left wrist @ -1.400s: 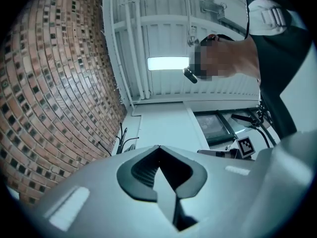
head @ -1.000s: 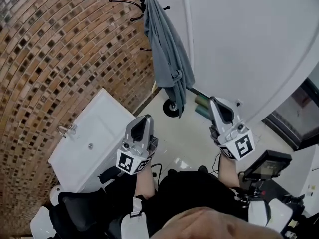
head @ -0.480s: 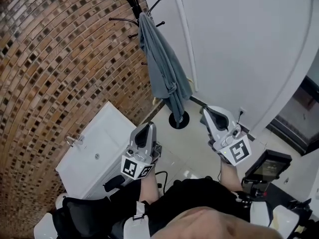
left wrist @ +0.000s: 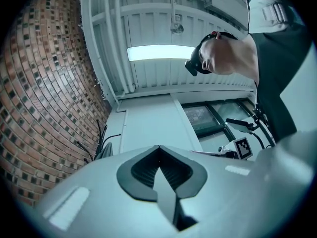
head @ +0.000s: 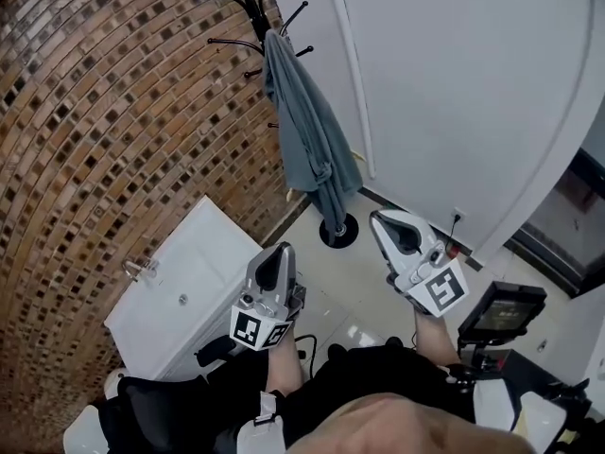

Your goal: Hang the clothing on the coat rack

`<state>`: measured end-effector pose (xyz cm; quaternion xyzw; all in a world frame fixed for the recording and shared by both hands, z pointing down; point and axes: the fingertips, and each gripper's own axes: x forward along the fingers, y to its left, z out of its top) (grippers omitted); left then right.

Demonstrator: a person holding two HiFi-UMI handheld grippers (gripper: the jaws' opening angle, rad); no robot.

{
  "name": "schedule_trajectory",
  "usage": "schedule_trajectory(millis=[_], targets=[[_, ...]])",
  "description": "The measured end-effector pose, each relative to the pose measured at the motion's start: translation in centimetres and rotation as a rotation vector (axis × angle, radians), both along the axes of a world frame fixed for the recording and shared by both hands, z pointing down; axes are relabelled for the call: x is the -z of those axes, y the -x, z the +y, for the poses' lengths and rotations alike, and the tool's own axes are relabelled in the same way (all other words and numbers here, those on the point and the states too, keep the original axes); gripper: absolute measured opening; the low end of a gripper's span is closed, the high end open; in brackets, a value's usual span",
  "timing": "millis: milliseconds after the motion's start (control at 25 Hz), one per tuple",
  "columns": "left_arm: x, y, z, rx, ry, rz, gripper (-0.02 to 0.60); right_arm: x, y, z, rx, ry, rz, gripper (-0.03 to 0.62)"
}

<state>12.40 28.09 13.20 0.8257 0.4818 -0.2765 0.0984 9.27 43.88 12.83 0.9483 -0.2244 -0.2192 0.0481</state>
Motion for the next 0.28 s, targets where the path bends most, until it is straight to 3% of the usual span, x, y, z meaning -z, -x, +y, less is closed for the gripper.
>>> schedule_trajectory(millis=[120,280], targets=[[0.3,-0.4,-1.1,0.021,0.012,0.019,0.003,-0.5,-1.1,-1.0,0.016,0.056,0.007,0.000],[1.6,-2.8,-5.5,0.171,0.100,0.093,0.003,1.3,-5.9,-5.2,0.150,0.198,0.082,0.000]])
